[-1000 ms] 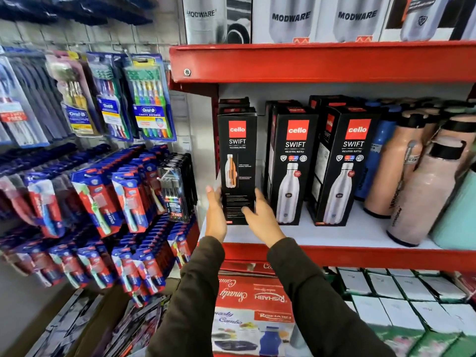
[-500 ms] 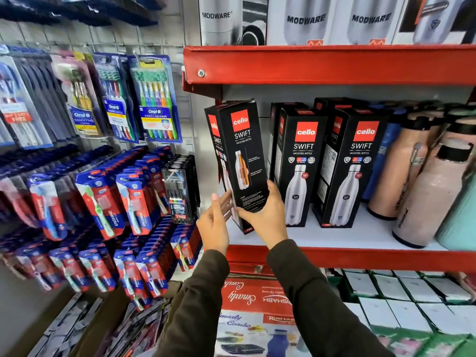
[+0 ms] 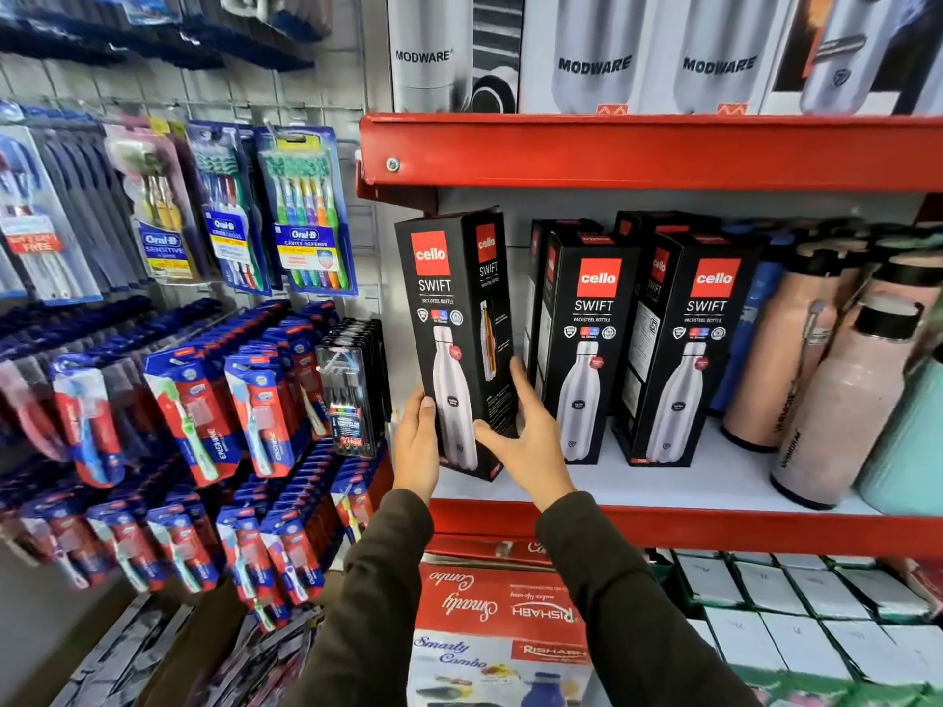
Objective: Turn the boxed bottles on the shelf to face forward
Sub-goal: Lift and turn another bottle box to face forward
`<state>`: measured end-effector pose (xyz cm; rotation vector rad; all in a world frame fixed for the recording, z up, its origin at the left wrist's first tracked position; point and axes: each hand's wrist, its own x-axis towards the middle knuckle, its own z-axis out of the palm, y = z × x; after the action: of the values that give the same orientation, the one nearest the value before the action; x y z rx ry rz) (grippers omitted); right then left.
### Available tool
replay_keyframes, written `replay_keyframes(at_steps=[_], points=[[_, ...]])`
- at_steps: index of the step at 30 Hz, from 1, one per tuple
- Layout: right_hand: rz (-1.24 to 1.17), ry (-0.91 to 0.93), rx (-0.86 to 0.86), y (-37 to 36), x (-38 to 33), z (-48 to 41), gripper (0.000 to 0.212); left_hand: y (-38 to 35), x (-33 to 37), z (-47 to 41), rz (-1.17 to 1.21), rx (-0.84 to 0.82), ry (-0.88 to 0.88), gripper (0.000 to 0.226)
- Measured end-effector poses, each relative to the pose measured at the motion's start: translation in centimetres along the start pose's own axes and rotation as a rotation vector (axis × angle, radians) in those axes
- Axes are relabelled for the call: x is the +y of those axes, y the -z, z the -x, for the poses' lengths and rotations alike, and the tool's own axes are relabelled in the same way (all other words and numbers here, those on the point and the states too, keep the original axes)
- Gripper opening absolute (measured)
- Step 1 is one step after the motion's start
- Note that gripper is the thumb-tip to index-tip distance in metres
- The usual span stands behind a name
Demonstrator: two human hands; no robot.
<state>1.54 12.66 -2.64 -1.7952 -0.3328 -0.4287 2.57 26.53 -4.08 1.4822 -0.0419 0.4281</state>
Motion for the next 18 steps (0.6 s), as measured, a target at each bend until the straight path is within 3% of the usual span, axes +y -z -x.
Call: replay_keyframes(at_steps=[3,5,18], points=[[0.016,0.009,0.006,0.1,0.4,-0.1,0.074,-0.1,-0.2,0.0,-0.051,-0.004,-0.053,0.029],[0.034,0.012,0.015,0.2,0.7,-0.1,0.067,-0.1,-0.5,-0.2,-0.082,-0.003,-0.084,0.033],[0.024,-0.115,0.146,-0.4,2.0,-0.6,0.055,-1.2,-2.3,-1.1,-0.141,0.023,-0.134,0.034]])
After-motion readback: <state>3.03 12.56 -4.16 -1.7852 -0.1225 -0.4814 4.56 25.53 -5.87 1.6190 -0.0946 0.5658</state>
